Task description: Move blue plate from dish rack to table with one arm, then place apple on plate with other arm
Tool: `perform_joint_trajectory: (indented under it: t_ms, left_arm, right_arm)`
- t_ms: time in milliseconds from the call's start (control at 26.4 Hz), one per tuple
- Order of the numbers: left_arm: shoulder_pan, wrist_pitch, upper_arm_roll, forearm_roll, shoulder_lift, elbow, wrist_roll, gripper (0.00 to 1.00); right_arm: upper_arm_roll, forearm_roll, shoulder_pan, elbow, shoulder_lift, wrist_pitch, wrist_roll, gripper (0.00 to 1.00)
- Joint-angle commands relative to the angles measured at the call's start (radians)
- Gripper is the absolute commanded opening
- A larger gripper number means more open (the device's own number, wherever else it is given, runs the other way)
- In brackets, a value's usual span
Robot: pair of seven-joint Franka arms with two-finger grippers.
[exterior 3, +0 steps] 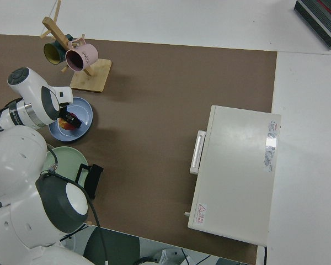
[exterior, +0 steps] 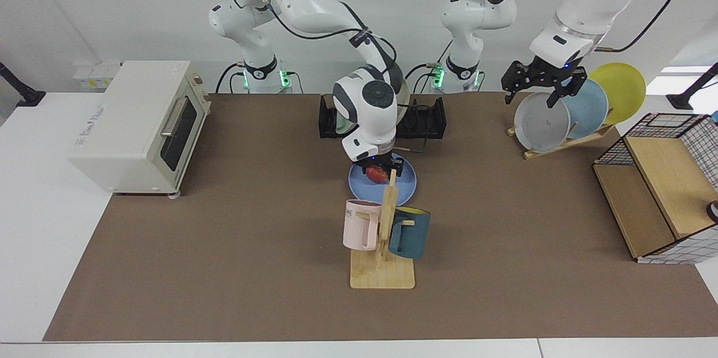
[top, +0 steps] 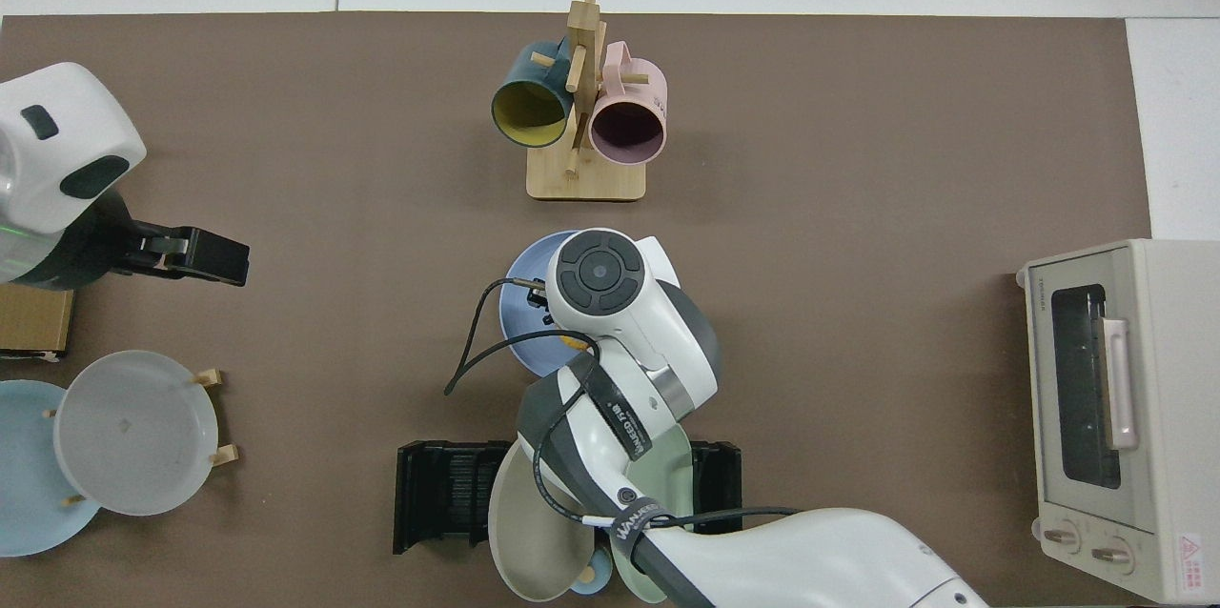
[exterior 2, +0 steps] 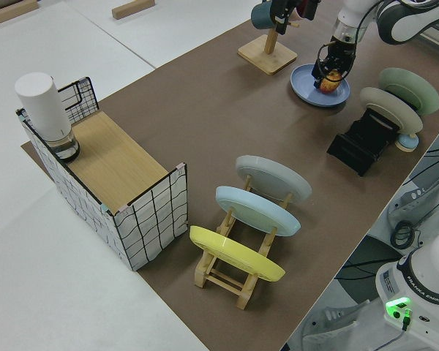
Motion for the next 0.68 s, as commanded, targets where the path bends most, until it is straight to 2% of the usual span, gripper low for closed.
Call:
perform_joint_trajectory:
  t_ms: [0,38,76,378,643]
  left_arm:
    - [0.009,-0.022,0.003,0.016,-0.008,0.010,-0.012,1.00]
    - [0.010,-0.022,0.003,0.016,-0.008,0.010,-0.012,1.00]
    - [0.010,-0.022,0.005,0.016,-0.008,0.010,-0.012,1.00]
    - [0.010,-0.020,0.006,0.014,-0.008,0.011,-0.012,1.00]
    - [0.012,-0.020,0.006,0.013,-0.008,0.011,-0.012,1.00]
  right_arm:
    - [-0.003,0.021,0.016,-0.009,0.005,0.027,0.032,0.31]
    - [-0.003,0.024,0.016,-0.009,0.005,0.027,0.034,0.69]
    - [-0.003,0.024,0.016,-0.007,0.005,0.025,0.034,1.00]
    - [-0.006,0.004,0.014,0.014,-0.028,0.002,0.021,1.00]
    - [-0.018,0.015,-0.001,0.143,-0.037,-0.119,0.018,1.00]
